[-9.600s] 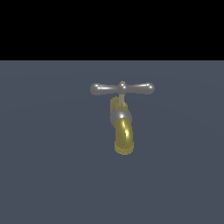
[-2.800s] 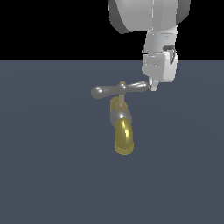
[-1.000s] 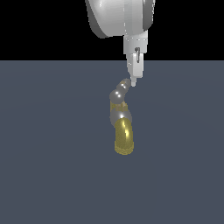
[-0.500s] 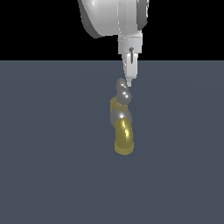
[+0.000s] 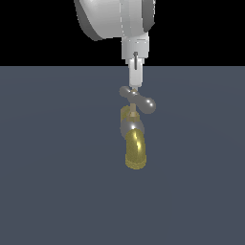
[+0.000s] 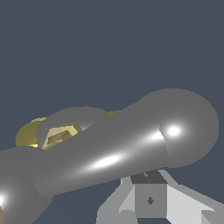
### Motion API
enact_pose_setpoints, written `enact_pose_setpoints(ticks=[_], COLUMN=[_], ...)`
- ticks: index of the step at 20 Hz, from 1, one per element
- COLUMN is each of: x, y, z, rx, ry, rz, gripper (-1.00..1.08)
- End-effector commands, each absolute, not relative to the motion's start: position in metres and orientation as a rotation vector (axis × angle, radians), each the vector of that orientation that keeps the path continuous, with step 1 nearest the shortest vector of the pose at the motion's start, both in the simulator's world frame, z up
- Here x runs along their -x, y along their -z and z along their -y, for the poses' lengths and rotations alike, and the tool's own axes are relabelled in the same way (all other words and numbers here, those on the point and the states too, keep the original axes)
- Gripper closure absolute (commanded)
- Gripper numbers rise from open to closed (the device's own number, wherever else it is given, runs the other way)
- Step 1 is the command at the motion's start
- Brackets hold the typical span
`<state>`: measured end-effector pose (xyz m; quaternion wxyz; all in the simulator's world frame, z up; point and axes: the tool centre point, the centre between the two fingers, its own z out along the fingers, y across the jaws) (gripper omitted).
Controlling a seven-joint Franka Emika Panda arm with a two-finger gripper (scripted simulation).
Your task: Turn on the faucet by rotating a designated handle.
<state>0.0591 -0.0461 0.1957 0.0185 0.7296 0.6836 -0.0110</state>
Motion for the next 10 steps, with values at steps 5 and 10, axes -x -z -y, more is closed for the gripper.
enact_pose_setpoints(ticks=[5, 10], x=[-0.042, -0.033], y=[-0.197, -0.197], z=[-0.039, -0.062], rx=[-2.188, -2.174], ry=[0.007, 0.001], rz=[-2.249, -2.267], gripper=[1.08, 1.08])
